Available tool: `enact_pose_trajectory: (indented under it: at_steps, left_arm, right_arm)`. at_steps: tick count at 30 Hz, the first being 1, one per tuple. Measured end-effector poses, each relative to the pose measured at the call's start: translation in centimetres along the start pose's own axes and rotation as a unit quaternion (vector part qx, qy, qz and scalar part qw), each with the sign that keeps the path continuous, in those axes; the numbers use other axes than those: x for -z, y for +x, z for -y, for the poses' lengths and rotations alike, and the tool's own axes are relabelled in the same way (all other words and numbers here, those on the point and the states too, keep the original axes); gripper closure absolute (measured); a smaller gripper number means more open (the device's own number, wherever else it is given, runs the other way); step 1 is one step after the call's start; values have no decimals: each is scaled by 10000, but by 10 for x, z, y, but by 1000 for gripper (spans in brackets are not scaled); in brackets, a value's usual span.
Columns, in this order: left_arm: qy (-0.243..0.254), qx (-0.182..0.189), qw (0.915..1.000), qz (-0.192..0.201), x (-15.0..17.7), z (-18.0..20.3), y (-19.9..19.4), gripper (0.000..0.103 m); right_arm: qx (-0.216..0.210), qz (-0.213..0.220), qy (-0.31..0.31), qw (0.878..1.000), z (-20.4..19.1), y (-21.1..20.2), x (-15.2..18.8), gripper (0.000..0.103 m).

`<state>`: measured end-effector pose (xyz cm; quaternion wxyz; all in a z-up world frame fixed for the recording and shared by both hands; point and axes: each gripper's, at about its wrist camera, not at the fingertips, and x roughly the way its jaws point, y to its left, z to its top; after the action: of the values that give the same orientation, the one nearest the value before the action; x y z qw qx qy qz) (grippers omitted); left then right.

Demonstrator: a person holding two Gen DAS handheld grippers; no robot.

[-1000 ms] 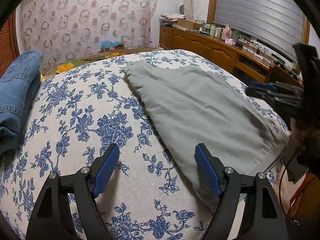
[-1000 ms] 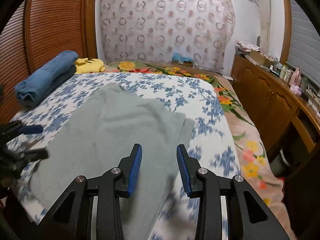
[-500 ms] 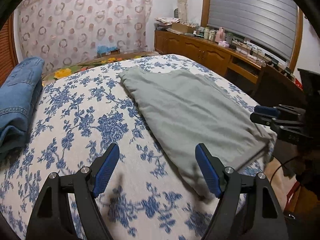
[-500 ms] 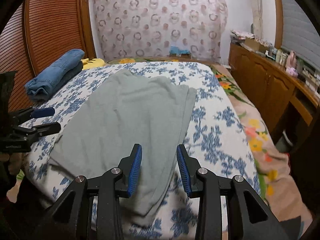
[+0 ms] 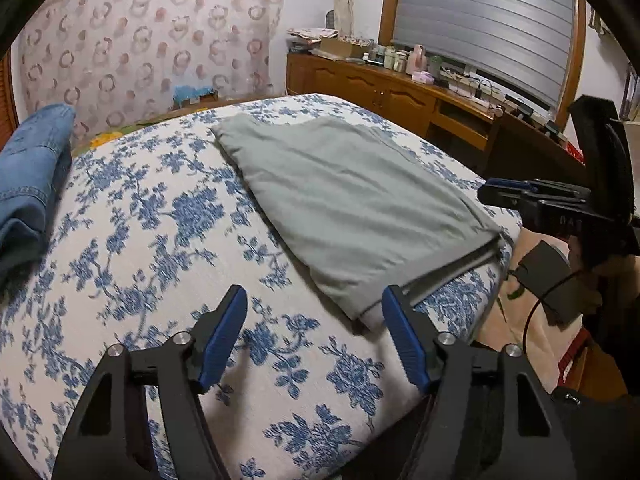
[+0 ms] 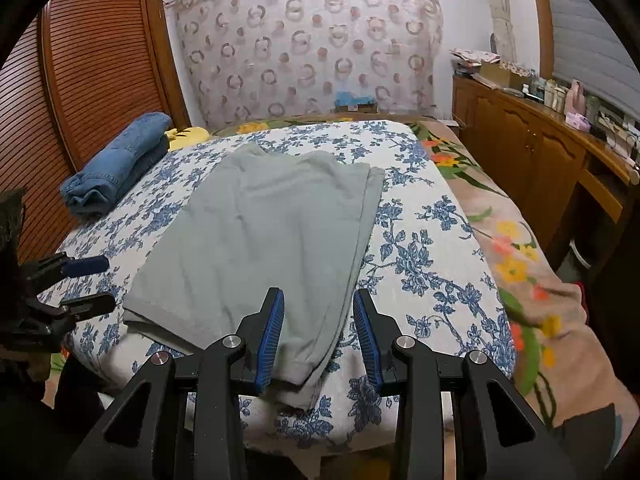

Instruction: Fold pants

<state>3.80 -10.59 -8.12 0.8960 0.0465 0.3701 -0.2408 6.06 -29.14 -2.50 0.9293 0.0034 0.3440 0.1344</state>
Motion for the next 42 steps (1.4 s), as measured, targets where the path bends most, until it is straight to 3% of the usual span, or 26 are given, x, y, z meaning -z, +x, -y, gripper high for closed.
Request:
enact_pose_trajectory:
  at_steps: [7, 13, 18, 22, 42]
  left_arm:
    - [163, 193, 9997, -61, 5, 13, 1, 51]
    - [329, 377, 9986, -171, 5, 24, 9, 54]
    - [361, 282, 9986, -273, 4, 25, 17, 72]
    - [331, 332, 9989, -88, 2, 24, 8, 84]
    - [239, 297, 9990, -234, 4, 23, 16, 85]
  right_arm:
    - [-50, -72, -61, 9999, -6, 3, 1, 66]
    - [-53, -107, -71, 9999, -5, 3, 2, 66]
    - [-62, -151, -55, 9999, -4, 1, 4, 66]
    - [-109, -156, -29, 9998, -5, -1, 6, 66]
    - [-66, -459, 207, 9987, -7, 8, 11, 66]
